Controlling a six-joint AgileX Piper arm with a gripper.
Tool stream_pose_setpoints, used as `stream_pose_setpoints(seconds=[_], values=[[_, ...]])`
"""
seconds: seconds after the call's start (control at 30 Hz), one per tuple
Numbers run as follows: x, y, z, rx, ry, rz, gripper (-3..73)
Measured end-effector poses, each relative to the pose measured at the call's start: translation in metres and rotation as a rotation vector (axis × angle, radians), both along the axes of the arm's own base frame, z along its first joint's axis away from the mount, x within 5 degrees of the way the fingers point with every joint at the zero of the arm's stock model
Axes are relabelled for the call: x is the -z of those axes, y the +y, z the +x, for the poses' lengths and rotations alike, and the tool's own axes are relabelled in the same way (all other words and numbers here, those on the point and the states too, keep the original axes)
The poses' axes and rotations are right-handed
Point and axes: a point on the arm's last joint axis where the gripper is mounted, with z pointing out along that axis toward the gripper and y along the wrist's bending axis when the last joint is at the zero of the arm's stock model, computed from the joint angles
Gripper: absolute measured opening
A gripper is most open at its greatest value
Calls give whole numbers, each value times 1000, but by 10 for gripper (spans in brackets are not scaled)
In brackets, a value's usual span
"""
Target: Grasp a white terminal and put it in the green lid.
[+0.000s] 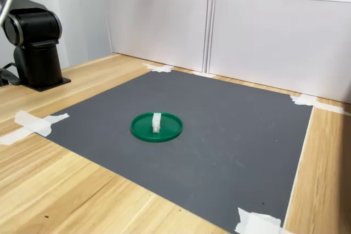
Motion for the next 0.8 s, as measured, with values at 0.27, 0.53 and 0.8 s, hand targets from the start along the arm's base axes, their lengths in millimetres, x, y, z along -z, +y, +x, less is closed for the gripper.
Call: stream_pose_setpoints(seconds=[0.27, 0.53, 0.8], values=[[74, 2, -30, -11, 105, 8, -13], [130, 3, -46, -14, 160, 19, -15], [156, 5, -52, -27, 233, 22, -15]])
